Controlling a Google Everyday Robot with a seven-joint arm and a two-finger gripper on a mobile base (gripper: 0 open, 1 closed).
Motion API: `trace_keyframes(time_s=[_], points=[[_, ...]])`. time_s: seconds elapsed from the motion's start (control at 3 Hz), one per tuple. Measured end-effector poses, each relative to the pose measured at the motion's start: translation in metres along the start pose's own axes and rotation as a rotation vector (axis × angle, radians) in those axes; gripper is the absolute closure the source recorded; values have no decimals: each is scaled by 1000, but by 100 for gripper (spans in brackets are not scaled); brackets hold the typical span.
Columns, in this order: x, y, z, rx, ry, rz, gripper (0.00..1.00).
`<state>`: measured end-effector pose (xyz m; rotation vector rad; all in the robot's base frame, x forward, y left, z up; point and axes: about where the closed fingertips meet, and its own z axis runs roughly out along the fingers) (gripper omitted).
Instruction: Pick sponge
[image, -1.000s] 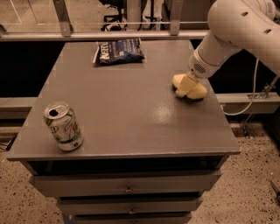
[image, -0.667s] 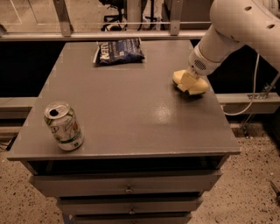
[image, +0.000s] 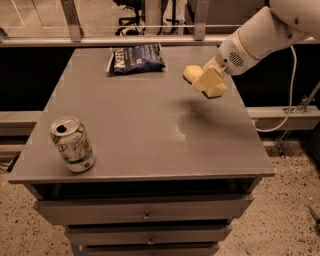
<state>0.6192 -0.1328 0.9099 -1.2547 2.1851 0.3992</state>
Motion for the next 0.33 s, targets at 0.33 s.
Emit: trace_keyframes(time_s=[0.33], points=[[-29, 25, -16, -118, -152, -12, 100]])
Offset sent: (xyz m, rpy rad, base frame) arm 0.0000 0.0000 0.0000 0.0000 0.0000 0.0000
